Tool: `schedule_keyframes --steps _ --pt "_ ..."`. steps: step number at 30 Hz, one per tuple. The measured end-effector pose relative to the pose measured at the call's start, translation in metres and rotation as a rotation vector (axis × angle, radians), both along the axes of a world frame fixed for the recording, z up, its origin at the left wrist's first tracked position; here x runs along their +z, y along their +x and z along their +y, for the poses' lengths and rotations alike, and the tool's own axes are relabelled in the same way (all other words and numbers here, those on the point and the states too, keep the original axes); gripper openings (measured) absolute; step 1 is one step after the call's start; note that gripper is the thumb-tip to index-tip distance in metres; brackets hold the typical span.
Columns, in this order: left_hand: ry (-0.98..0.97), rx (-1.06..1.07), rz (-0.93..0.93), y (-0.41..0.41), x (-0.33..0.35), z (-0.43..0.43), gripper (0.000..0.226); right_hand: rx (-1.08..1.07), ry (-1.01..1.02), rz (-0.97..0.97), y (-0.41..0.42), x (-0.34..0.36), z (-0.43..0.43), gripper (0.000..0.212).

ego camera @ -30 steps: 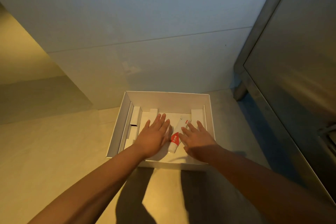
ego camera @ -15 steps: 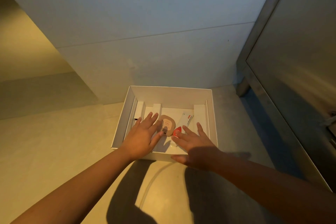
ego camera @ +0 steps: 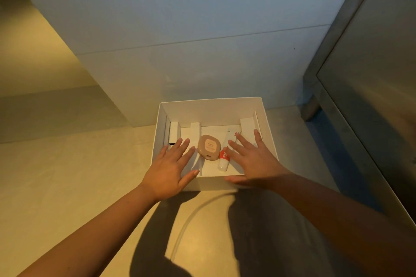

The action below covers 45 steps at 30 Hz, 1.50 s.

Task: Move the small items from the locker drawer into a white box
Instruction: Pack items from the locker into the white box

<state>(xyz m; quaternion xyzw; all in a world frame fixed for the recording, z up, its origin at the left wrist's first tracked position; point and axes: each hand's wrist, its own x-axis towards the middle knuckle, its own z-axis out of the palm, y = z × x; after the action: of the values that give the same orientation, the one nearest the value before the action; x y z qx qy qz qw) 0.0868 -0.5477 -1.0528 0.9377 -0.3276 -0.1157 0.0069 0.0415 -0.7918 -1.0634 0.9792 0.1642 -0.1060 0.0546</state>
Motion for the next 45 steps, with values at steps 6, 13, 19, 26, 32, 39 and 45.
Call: schedule_keyframes --steps 6,13,19,26,32,39,45 --pt "0.05 0.066 -0.022 0.001 0.003 -0.005 0.108 0.046 -0.056 -0.044 0.018 0.003 -0.009 0.091" --pt "0.121 0.094 -0.058 0.015 0.007 -0.014 0.117 -0.006 -0.094 -0.088 0.033 0.001 -0.009 0.098" --pt "0.13 0.076 -0.042 0.026 0.006 -0.013 0.116 -0.026 -0.088 -0.09 0.039 0.003 -0.008 0.096" --pt "0.122 0.068 -0.031 0.028 0.004 -0.012 0.113 -0.037 -0.103 -0.07 0.039 0.002 -0.006 0.096" --pt "0.121 0.074 -0.037 0.024 0.005 -0.011 0.112 -0.007 -0.077 -0.072 0.037 0.003 -0.006 0.097" --pt "0.047 0.112 -0.15 0.02 0.033 -0.019 0.088 -0.068 0.091 -0.096 0.033 0.023 0.001 0.07" --pt "-0.046 0.423 -0.171 0.022 0.113 -0.025 0.061 -0.117 0.204 -0.175 0.028 0.095 0.025 0.053"
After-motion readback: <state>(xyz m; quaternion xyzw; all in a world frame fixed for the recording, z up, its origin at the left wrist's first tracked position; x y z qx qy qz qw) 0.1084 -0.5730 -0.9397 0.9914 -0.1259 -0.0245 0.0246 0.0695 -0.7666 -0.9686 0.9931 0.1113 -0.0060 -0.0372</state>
